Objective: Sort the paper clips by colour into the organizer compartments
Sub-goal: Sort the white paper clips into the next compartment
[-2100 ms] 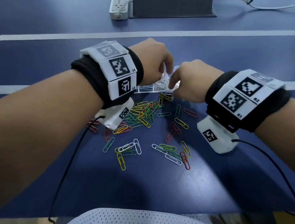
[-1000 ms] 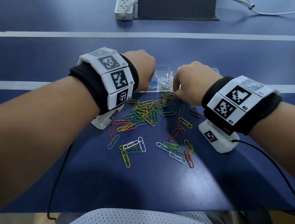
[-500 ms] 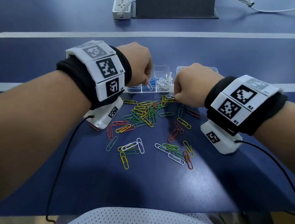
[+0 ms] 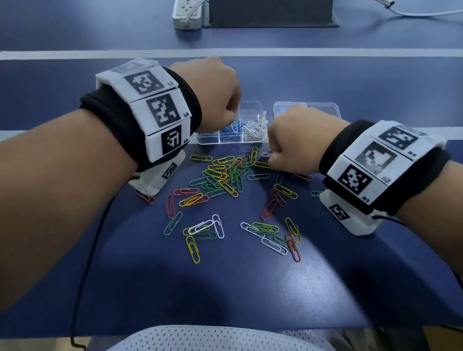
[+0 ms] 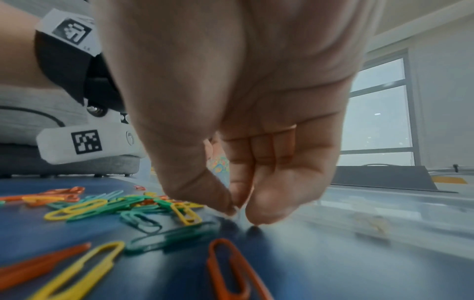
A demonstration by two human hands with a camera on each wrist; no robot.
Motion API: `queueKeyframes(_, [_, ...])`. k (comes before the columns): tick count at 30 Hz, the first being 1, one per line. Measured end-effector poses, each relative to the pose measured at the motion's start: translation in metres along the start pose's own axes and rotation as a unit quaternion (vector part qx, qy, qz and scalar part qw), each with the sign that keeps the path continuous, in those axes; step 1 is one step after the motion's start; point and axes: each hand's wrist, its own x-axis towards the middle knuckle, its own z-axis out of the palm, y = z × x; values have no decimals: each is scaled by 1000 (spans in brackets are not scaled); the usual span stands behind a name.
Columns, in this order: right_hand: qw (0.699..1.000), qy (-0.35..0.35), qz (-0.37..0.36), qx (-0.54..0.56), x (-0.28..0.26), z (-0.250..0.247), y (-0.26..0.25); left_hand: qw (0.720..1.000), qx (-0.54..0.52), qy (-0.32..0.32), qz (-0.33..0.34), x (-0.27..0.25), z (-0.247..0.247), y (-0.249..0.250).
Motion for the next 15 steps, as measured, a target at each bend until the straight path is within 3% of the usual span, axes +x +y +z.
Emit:
queueKeyframes(7, [997, 48, 20, 55, -7, -2, -2, 1000, 2, 12, 2, 4, -3, 5])
queueKeyframes(15, [992, 53, 42, 104, -7, -4, 5, 999, -33, 34, -11, 19, 2, 11])
